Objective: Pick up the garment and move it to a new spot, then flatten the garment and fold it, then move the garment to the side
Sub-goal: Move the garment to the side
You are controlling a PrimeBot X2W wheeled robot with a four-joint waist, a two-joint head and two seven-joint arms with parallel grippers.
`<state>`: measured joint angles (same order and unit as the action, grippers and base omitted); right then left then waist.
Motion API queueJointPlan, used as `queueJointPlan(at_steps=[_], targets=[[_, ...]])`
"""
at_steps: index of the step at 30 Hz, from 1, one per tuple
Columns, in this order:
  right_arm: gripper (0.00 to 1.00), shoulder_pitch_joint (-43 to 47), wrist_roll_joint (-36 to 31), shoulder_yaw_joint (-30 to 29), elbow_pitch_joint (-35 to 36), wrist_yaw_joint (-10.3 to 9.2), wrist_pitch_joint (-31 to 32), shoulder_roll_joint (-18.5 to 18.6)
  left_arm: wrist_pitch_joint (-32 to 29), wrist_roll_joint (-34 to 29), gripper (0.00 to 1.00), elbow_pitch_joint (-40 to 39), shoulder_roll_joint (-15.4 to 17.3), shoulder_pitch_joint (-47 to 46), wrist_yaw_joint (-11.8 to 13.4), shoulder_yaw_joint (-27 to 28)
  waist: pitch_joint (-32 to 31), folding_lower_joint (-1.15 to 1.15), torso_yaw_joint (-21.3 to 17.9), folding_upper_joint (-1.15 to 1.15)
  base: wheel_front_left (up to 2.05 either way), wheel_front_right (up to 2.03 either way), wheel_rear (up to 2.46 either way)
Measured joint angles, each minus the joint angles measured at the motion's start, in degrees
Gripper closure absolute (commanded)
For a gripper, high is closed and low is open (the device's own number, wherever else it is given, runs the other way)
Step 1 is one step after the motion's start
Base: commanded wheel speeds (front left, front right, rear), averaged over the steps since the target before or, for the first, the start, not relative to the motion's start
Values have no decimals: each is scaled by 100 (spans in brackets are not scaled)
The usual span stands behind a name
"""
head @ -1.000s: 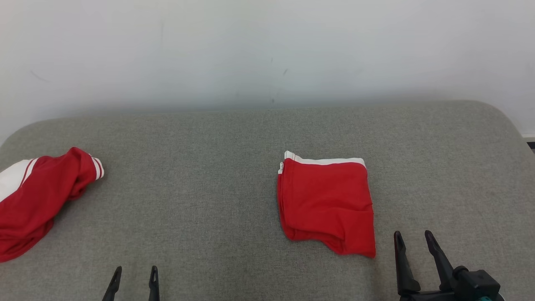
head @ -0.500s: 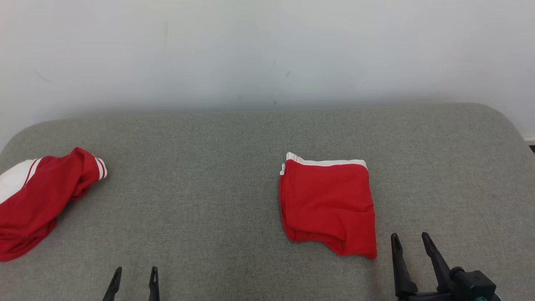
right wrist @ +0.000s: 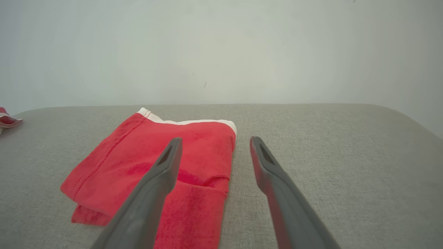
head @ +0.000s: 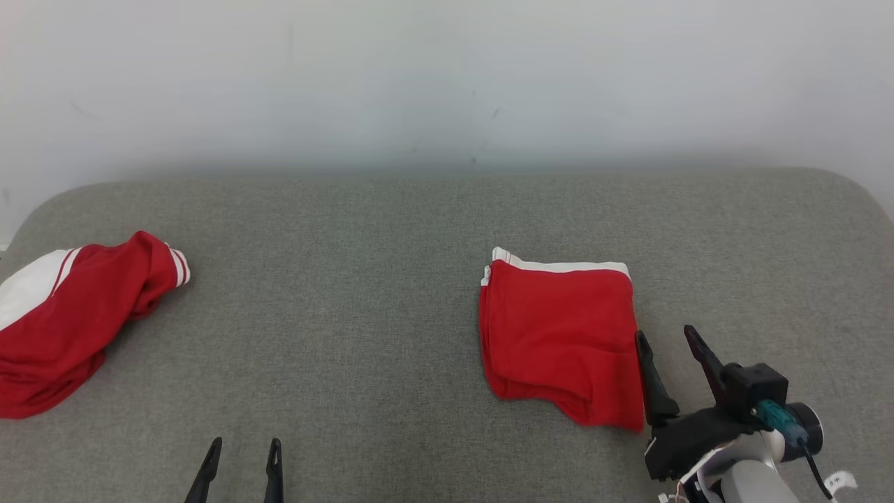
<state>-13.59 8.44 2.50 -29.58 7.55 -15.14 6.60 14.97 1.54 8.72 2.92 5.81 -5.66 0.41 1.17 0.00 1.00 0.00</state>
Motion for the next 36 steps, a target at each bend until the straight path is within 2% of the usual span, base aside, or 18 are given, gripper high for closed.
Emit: queueJointPlan(at_steps=[8, 13, 17, 21, 22, 24, 25, 30, 36], targets=[[0, -1177, 111, 135, -1739, 0, 23, 245, 0, 51, 0, 42, -1, -111, -25, -141, 173, 0, 236, 0, 0, 0, 0], [0, -1781, 331, 215, -2679, 0, 176, 272, 0, 53, 0, 54, -1, -228, -38, -181, 330, 0, 364, 0, 0, 0, 0], [0, -2112, 580, 308, -3295, 0, 464, 248, 0, 53, 0, 69, -1, -322, -41, -188, 440, 0, 458, 0, 0, 0, 0], [0, -2292, 794, 447, -3626, 0, 519, 212, 0, 53, 0, 65, -1, -371, -44, -185, 511, 0, 537, 0, 0, 0, 0], [17, -2314, 898, 470, -3690, 0, 566, 187, 0, 53, 0, 63, -1, -371, -45, -179, 525, 0, 549, 0, 0, 0, 0], [91, -2361, 1017, 560, -3773, 0, 614, 172, 0, 53, 0, 57, 0, -371, -45, -167, 547, 0, 558, 0, 0, 0, 0], [100, -2400, 1053, 606, -3804, 0, 638, 186, 0, 53, 0, 52, -1, -371, -43, -164, 558, 0, 557, 0, 0, 0, 0], [100, -2506, 1257, 854, -3839, 2, 598, 333, 0, 73, 0, 35, 0, -384, -26, -167, 630, 0, 521, 0, 0, 0, 0], [100, -2810, 1223, 1239, -3824, 1, 456, 847, 0, 125, 0, -25, -2, -522, 11, -178, 774, 0, 445, 0, 0, 0, 0]])
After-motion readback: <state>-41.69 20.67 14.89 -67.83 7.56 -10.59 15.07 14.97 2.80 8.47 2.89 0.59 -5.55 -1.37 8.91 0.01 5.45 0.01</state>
